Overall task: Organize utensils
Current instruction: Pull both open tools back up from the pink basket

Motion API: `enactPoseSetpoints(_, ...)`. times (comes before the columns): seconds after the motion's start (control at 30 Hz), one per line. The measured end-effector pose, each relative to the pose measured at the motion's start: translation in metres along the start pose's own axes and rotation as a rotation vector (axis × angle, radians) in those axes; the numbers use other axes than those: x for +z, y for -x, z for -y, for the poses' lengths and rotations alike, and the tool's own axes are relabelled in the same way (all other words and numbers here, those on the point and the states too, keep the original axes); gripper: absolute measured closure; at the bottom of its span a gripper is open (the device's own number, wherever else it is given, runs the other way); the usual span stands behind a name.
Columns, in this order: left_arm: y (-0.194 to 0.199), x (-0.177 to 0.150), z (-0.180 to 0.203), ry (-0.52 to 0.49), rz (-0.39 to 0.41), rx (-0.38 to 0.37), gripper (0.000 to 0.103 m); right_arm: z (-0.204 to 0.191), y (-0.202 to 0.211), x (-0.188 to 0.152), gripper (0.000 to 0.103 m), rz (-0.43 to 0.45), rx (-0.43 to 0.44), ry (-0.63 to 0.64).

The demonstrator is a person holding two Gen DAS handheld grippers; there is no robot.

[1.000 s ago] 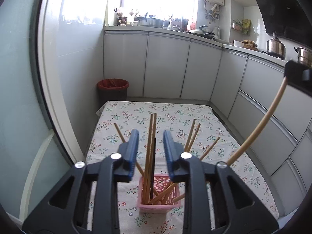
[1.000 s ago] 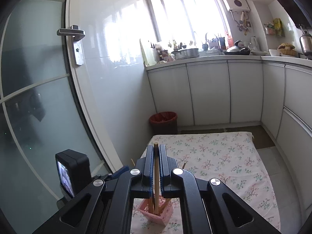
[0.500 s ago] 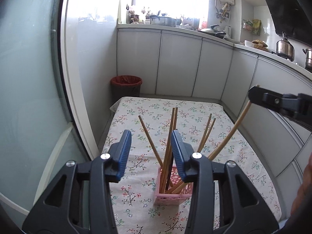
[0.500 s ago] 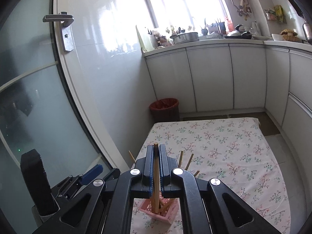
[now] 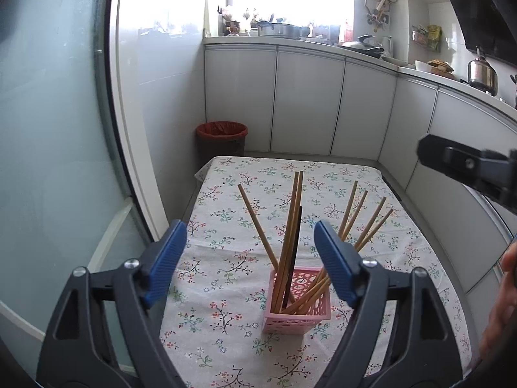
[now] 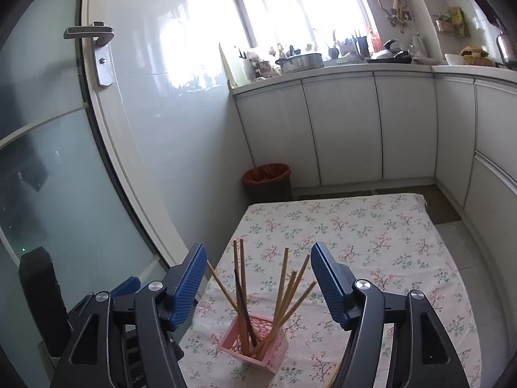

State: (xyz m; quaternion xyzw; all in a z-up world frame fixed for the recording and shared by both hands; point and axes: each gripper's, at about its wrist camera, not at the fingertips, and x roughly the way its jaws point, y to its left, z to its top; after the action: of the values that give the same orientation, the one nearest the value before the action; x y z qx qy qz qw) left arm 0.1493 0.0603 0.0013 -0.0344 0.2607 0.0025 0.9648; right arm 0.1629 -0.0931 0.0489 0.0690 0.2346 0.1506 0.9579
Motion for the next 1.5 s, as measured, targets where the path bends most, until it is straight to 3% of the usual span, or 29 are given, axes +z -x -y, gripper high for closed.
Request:
enactPoseSetpoints(0.13,0.009,-0.001,0.004,0.014,0.000,0.012,0.010,0.007,0.019,0.000,0.014,0.030,-0.048,0.020)
enactPoseSetpoints(0.33,0.030,0.000,0.015,-0.009,0.059,0.085,0.003,0.014,0.041,0.001,0.001,0.064,-0.162,0.084)
enactPoseSetpoints(0.5,0.049,0.004,0.024,-0.026,0.120,0.100,0.001,0.017,0.061,0.000,0.000,0.119,-0.261,0.130)
enactPoseSetpoints(1.07,0.076,0.000,0.061,-0.072,0.182,0.056,0.001,0.049,0.114,-0.008,0.000,0.194,-0.384,0.166)
enactPoseSetpoints(1.5,0.062,-0.005,0.107,-0.109,0.165,0.023,0.001,0.090,0.128,-0.018,0.000,0.177,-0.450,0.148)
